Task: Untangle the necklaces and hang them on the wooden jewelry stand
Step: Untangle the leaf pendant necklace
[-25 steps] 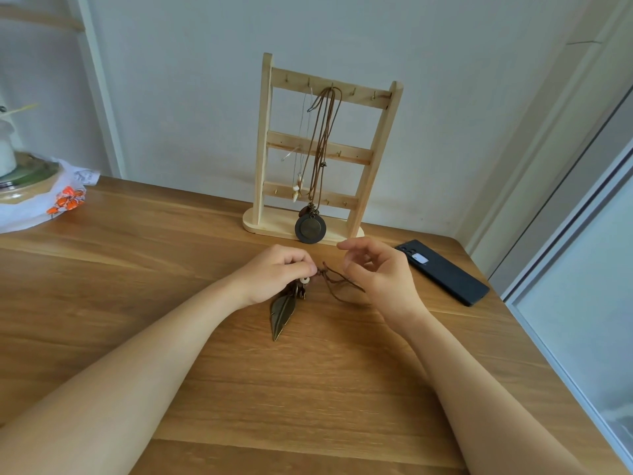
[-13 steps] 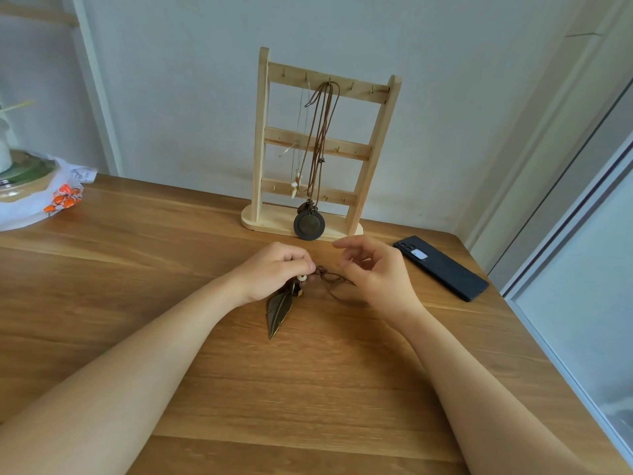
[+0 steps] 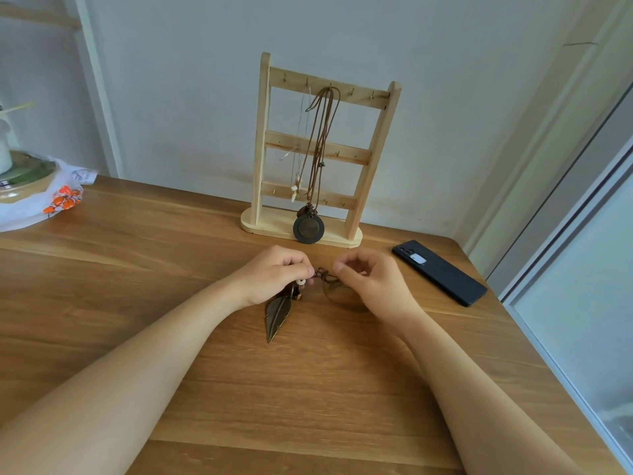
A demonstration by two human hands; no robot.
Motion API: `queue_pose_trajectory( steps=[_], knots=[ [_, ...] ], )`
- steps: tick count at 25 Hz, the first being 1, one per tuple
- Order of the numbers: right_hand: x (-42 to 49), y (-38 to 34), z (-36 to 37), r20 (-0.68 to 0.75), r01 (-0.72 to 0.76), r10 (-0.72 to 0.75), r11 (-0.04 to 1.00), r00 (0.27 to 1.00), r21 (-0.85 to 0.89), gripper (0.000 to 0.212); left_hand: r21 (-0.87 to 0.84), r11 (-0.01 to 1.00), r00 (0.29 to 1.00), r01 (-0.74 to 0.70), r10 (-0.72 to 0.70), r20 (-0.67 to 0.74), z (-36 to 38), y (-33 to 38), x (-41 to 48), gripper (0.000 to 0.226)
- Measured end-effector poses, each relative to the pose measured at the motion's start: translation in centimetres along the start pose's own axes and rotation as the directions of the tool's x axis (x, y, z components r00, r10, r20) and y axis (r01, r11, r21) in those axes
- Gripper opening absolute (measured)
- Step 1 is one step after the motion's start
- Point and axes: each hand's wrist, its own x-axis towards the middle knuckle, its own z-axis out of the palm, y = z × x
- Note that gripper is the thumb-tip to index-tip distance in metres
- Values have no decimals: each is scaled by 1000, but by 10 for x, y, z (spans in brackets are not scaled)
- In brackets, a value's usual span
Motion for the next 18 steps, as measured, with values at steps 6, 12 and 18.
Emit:
queue_pose_trajectory(
  steps=[6, 12, 18],
  knots=[
    [1, -3, 4, 92, 35, -26, 995, 995, -98, 6, 10, 1000, 1000, -2, 2, -2, 0, 1, 0, 27],
    [3, 0, -1, 58, -17, 19, 1000, 998, -24, 12, 61, 998, 1000, 31, -31, -3, 0, 1, 1, 26],
    [1, -2, -3, 119, 32, -17, 991, 993, -130, 9, 22, 1000, 1000, 3, -3, 2, -1, 3, 0, 25]
  ],
)
